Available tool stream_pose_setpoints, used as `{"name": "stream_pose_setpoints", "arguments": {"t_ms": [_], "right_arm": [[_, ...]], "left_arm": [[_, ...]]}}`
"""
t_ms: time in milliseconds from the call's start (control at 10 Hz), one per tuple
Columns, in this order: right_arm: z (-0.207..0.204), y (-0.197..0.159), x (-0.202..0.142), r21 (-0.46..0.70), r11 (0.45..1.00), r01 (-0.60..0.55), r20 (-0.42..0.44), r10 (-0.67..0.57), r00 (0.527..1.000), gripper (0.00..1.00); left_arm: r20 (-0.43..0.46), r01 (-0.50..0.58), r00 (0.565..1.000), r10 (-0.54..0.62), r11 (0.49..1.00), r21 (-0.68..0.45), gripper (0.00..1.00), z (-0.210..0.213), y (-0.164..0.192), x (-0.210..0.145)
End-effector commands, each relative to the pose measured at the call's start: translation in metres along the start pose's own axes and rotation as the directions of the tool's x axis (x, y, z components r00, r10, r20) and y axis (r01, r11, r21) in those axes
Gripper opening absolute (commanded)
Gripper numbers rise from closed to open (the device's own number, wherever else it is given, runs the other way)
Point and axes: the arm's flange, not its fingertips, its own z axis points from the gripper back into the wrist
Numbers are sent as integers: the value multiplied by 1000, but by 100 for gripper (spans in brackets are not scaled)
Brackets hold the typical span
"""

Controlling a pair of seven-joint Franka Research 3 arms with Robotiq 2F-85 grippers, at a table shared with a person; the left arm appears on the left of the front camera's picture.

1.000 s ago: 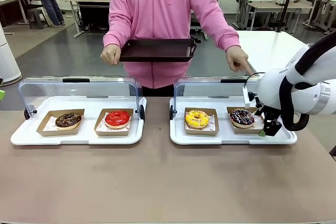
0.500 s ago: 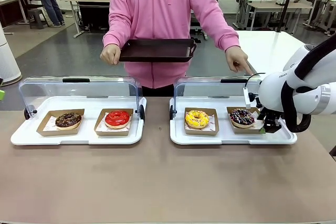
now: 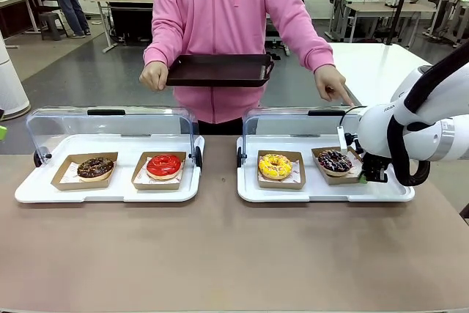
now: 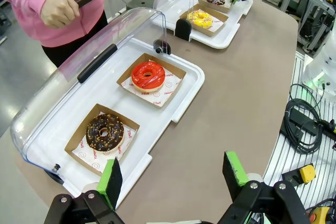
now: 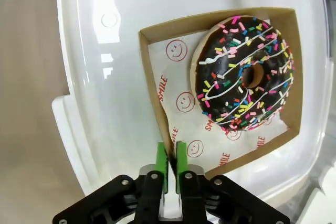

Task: Provide the desired donut to the person.
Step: Pick up and lift the Paper togo box containing the Donut pointed at by the person.

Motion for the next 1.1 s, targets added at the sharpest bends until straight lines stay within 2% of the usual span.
{"name": "stream_pose_setpoints", "arguments": {"t_ms": [0, 400, 500, 800, 1000], "right_arm": [[5, -5, 1, 13, 1000, -4, -15, 5, 1000, 0], [52, 30, -4, -24, 997, -74, 29, 75, 997, 0], [77, 53, -10, -15, 992, -123, 53, 124, 991, 0], [145, 118, -20, 15, 988, -154, 43, 153, 987, 0], [205, 164, -24, 26, 968, -251, 58, 250, 967, 0]], "left_arm": [[11, 14, 1000, -14, 1000, -7, 100, 1, 2, -1], [11, 14, 1000, -14, 1000, -7, 100, 1, 2, -1], [11, 14, 1000, -14, 1000, -7, 100, 1, 2, -1], [11, 14, 1000, -14, 1000, -7, 100, 1, 2, -1], [11, 14, 1000, -14, 1000, -7, 100, 1, 2, -1]]}}
